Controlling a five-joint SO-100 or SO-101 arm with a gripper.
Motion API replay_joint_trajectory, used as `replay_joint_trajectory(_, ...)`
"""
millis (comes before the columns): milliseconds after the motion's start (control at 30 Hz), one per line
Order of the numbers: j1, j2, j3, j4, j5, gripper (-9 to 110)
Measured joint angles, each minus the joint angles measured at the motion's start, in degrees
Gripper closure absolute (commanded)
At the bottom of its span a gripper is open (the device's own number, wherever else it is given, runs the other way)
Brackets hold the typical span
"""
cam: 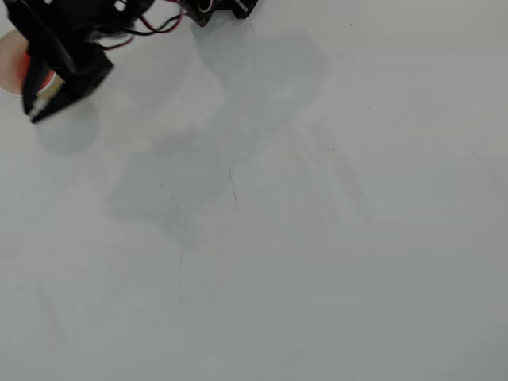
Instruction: Pick up the cube and drop it in the cup.
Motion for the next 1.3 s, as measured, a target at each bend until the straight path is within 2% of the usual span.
replay_joint_trajectory(600, -35.9, 20.5, 19.7, 1.0, 0.0, 102)
replay_joint_trajectory(867, -45.4, 29.5, 28.1, 9.0, 0.0, 102)
replay_joint_trajectory(1300, -49.3, 37.4, 32.0, 28.0, 0.0, 102)
